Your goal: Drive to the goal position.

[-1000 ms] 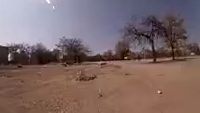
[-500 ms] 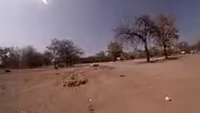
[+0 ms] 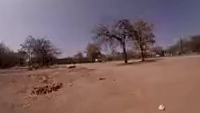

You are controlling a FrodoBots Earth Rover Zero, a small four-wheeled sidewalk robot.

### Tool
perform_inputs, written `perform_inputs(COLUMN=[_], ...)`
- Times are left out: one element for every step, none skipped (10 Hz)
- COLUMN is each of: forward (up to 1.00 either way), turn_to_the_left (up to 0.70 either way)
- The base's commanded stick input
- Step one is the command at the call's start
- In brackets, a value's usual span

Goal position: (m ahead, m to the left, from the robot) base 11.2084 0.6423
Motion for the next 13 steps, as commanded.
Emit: perform_inputs(forward=[1.0,1.0,1.0,1.0,1.0,1.0,1.0,1.0,1.0,1.0,1.0,1.0,1.0], turn_to_the_left=[-0.29,-0.05,0.0,0.0,0.0,0.0,0.0,0.0,0.0,0.0,0.0,0.0,0.0])
